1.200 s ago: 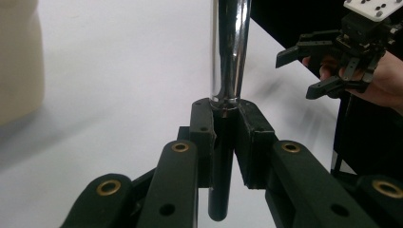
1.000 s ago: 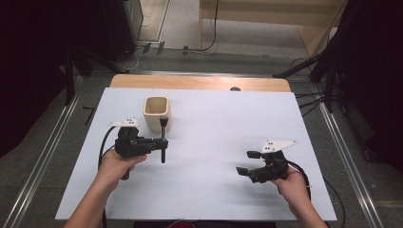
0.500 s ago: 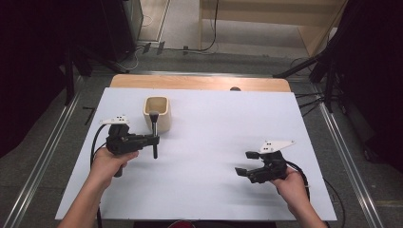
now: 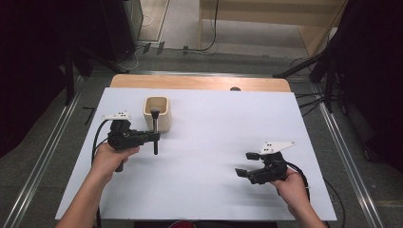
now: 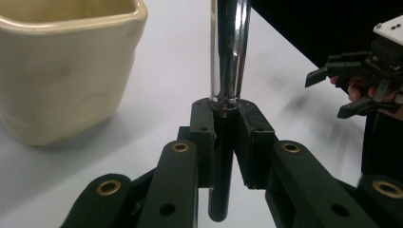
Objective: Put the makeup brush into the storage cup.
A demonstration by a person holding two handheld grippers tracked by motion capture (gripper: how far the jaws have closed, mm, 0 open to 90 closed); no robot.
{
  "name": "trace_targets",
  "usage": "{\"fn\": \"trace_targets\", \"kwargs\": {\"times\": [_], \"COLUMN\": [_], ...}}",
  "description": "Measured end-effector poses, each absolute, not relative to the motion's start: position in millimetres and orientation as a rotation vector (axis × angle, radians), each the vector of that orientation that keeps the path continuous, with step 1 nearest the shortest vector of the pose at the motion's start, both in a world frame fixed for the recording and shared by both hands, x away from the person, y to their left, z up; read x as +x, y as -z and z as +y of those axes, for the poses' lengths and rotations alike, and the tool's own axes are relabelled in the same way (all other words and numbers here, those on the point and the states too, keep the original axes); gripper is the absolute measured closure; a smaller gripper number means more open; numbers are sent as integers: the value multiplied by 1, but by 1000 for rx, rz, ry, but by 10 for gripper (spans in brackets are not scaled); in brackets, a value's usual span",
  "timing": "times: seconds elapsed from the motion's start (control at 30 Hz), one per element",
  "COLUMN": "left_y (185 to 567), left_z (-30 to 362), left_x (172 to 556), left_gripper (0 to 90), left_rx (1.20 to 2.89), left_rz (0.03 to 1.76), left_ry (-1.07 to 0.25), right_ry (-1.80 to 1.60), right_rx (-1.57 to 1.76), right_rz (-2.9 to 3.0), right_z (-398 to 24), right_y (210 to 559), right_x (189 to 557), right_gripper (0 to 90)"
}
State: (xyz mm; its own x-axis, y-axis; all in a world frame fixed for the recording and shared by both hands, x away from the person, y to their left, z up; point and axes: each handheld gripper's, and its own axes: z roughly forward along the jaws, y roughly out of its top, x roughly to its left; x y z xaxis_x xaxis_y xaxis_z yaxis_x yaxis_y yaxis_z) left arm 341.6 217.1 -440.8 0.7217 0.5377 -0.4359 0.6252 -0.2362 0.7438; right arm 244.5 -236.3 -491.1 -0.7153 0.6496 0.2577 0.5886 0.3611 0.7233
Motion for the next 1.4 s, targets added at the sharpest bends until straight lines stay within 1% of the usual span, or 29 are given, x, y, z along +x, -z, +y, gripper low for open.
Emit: {"fn": "trace_targets", "kwargs": {"times": [0.37,0.57,0.87,1.4], "left_y": [425,422,404,390], "left_z": [219,221,221,215], "left_x": [354,363,377,398], "left_gripper": [789,789,789,790], "left_rx": [1915,1900,1901,1891], "left_rz": [887,904,903,924], "left_ry": [78,121,99,73], "right_ry": [-1300,-1308,-1306,-1305], "right_rx": [1143,1148,1143,1150], "right_rz": [2530,2531,2537,2546], "right_z": [-236,-237,-235,-233], "right_y": [491,491,492,492], "right_x": [244,244,244,244], "right_gripper": [210,209,210,211]}}
